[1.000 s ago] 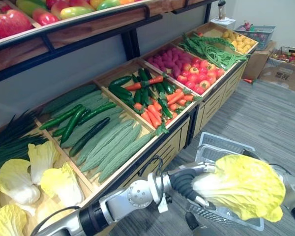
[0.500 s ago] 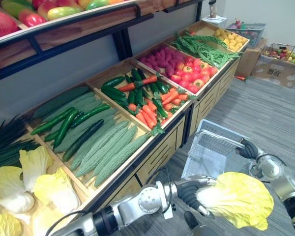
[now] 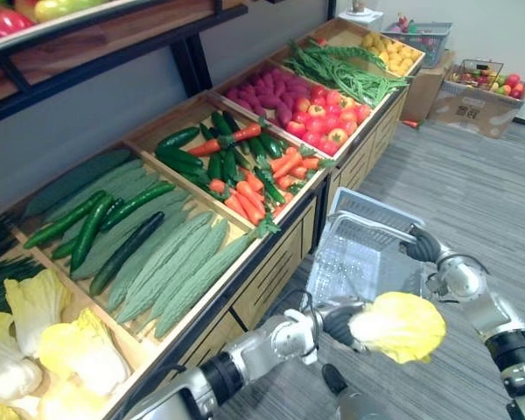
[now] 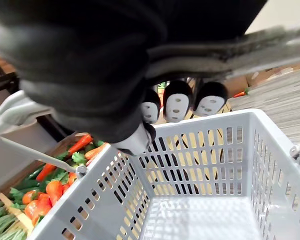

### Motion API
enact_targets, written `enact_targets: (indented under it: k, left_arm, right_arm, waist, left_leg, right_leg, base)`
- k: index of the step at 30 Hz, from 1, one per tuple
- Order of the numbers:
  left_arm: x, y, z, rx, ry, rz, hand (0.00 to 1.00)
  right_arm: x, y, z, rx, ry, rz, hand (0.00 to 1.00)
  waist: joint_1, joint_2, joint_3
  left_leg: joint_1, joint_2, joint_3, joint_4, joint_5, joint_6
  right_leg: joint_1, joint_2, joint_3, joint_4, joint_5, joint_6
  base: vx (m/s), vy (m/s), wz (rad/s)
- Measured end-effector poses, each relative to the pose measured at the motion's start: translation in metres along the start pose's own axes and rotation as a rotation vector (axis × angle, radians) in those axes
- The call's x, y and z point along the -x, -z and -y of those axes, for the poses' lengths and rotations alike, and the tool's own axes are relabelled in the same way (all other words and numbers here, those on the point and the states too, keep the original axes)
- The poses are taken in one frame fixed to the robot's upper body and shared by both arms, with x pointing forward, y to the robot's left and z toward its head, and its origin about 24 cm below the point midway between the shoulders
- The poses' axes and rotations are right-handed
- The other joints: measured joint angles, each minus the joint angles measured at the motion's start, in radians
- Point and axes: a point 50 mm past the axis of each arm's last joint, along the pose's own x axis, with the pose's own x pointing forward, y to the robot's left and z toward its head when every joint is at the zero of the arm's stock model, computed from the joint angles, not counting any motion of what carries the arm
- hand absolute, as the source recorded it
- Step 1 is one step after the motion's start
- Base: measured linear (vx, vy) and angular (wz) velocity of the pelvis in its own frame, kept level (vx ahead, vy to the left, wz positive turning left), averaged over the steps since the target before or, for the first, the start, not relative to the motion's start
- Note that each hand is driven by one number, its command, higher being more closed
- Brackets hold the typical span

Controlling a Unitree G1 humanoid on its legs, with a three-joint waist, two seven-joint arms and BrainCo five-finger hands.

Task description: Pick vegetable in the basket

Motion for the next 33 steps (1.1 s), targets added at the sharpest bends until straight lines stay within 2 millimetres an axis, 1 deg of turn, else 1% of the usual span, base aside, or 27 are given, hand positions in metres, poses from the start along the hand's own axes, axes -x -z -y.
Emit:
enact_targets:
  k: [4,7,10,12,15,16,19,24,27,33]
  left_arm:
    - [-0.003,0.007,-0.01,0.001,-0.078,-0.053,1.0]
    - [-0.004,0.012,-0.012,-0.012,-0.098,-0.08,1.0]
    - [-0.002,0.017,-0.015,-0.006,-0.118,-0.105,1.0]
    - [-0.001,0.022,-0.019,-0.03,-0.127,-0.129,1.0]
    - [-0.001,0.026,-0.017,-0.038,-0.115,-0.143,1.0]
    - [0.0,0.026,-0.017,-0.038,-0.113,-0.147,0.0]
    - [0.0,0.029,-0.016,-0.073,-0.098,-0.161,0.0]
    - [-0.002,0.036,-0.015,-0.114,-0.081,-0.202,0.0]
    - [-0.001,0.041,-0.014,-0.125,-0.065,-0.223,0.0]
    - [0.001,0.044,-0.011,-0.123,-0.042,-0.236,0.0]
  right_arm:
    - [0.0,-0.004,-0.004,0.007,-0.039,0.017,1.0]
    - [0.002,-0.01,-0.01,0.019,-0.071,0.048,1.0]
    - [0.01,-0.012,-0.021,0.024,-0.135,0.08,1.0]
    - [0.017,-0.014,-0.033,0.046,-0.209,0.104,1.0]
    - [0.025,-0.016,-0.042,0.065,-0.266,0.129,1.0]
    - [0.026,-0.016,-0.042,0.068,-0.273,0.131,1.0]
    - [0.031,-0.016,-0.04,0.092,-0.286,0.14,1.0]
    - [0.033,-0.017,-0.037,0.094,-0.313,0.155,1.0]
    - [0.034,-0.019,-0.04,0.091,-0.332,0.165,1.0]
    - [0.037,-0.017,-0.044,0.077,-0.355,0.162,1.0]
  waist:
    - [0.001,-0.001,0.003]
    - [0.001,-0.002,0.004]
    - [0.002,-0.006,0.006]
    - [0.003,-0.014,0.012]
    - [0.002,-0.017,0.013]
    - [0.002,-0.017,0.014]
    - [0.001,-0.021,0.016]
    - [0.0,-0.026,0.017]
    - [-0.008,-0.028,0.017]
    - [-0.011,-0.028,0.017]
  left_leg:
    - [0.001,-0.003,0.0,-0.005,0.001,0.0]
    - [0.0,-0.01,0.0,-0.014,0.003,0.0]
    - [0.0,-0.016,0.0,-0.017,0.003,0.0]
    - [-0.001,-0.016,-0.001,-0.017,0.003,0.0]
    - [-0.002,-0.017,0.0,-0.019,0.003,0.0]
    - [-0.002,-0.017,0.0,-0.019,0.003,0.0]
    - [0.0,-0.022,0.003,-0.027,0.005,0.001]
    - [0.001,-0.031,0.022,-0.034,0.007,0.001]
    - [0.002,-0.031,0.022,-0.035,0.007,0.001]
    - [0.002,-0.032,0.02,-0.035,0.008,0.003]
  right_leg:
    - [-0.001,-0.001,-0.002,0.0,0.0,0.0]
    - [-0.001,-0.004,-0.002,0.0,0.0,0.0]
    - [0.0,-0.008,-0.002,-0.002,0.0,0.0]
    - [0.0,-0.009,-0.003,-0.002,0.0,0.0]
    - [-0.001,-0.009,-0.002,-0.004,0.0,0.0]
    - [-0.001,-0.009,-0.002,-0.004,0.0,0.0]
    - [-0.004,-0.009,0.0,-0.005,0.0,0.0]
    - [-0.019,-0.008,0.018,-0.004,0.002,0.005]
    - [-0.017,-0.007,0.018,-0.004,0.003,0.006]
    - [-0.016,-0.009,0.017,-0.004,0.003,0.006]
  base:
    - [0.0,0.0,0.0]
    - [-0.01,0.01,0.0]
    - [0.0,0.0,0.0]
    - [0.0,0.0,0.0]
    - [0.0,0.0,0.0]
    - [0.0,0.0,0.0]
    - [0.0,0.008,-0.01]
    - [-0.01,0.029,-0.1]
    - [-0.01,0.01,-0.02]
    - [-0.01,0.006,0.01]
